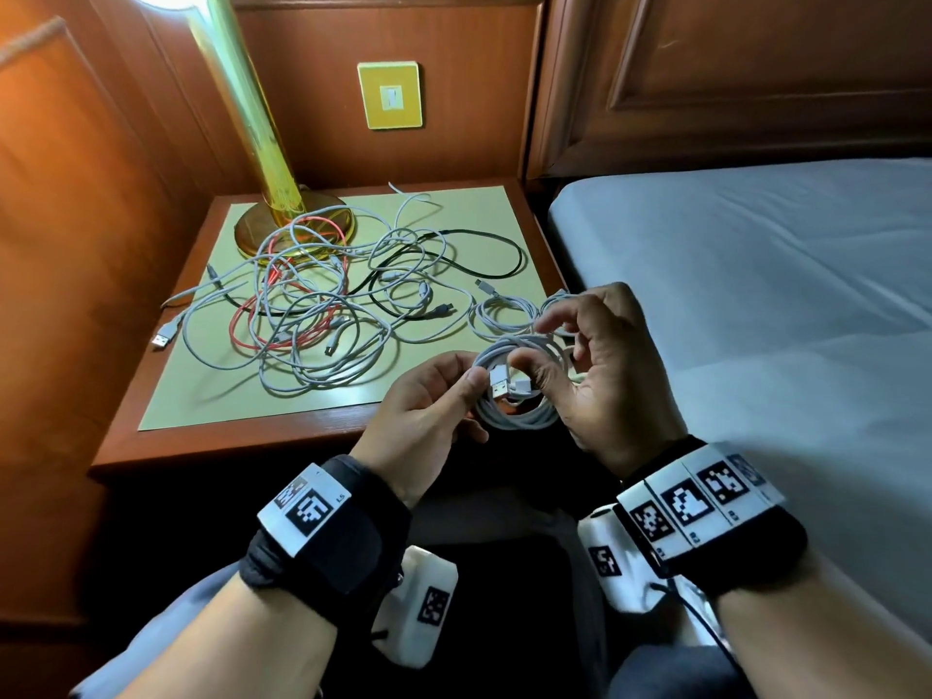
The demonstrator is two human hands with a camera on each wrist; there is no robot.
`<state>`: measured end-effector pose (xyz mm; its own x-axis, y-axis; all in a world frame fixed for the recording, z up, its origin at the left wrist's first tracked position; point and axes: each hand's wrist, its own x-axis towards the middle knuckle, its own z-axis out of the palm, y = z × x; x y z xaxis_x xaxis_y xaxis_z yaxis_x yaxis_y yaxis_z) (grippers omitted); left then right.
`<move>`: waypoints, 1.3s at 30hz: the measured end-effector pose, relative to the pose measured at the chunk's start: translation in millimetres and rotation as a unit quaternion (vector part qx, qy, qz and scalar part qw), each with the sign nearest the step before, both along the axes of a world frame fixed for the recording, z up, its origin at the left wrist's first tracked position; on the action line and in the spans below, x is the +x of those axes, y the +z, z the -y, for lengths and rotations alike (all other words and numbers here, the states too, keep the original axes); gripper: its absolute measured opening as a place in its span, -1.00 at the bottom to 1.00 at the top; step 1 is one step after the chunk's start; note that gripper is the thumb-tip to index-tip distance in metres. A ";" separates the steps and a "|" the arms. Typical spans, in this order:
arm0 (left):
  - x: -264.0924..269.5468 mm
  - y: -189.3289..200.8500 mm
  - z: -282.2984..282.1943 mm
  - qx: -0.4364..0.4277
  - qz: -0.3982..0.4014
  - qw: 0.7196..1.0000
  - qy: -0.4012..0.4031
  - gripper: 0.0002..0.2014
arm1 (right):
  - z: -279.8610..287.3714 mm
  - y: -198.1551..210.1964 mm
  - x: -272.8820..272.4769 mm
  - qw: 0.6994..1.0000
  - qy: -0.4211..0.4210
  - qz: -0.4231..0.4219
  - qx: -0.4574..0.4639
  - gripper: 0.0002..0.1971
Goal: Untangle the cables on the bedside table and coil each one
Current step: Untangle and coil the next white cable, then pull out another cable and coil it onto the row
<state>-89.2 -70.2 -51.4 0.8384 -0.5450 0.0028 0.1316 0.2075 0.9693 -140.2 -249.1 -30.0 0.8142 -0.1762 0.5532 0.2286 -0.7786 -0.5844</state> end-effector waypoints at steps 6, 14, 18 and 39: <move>6.7 -0.1 -3.3 -0.005 -0.020 0.998 0.061 -0.91 | -6.2 5.8 -6.9 0.993 0.051 -0.079 0.077 -0.70; 10.7 2.3 -9.3 -0.033 -0.051 0.998 0.024 -0.80 | -11.2 4.7 -7.3 0.975 0.032 -0.121 0.185 -0.69; 13.8 1.4 -10.8 -0.005 -0.035 0.998 0.045 -0.75 | -11.1 6.9 -7.2 0.973 0.029 -0.127 0.189 -0.72; 45.4 26.1 17.6 0.100 -0.049 0.985 0.128 -0.89 | 45.5 8.7 12.4 0.954 -0.122 -0.195 0.193 -0.83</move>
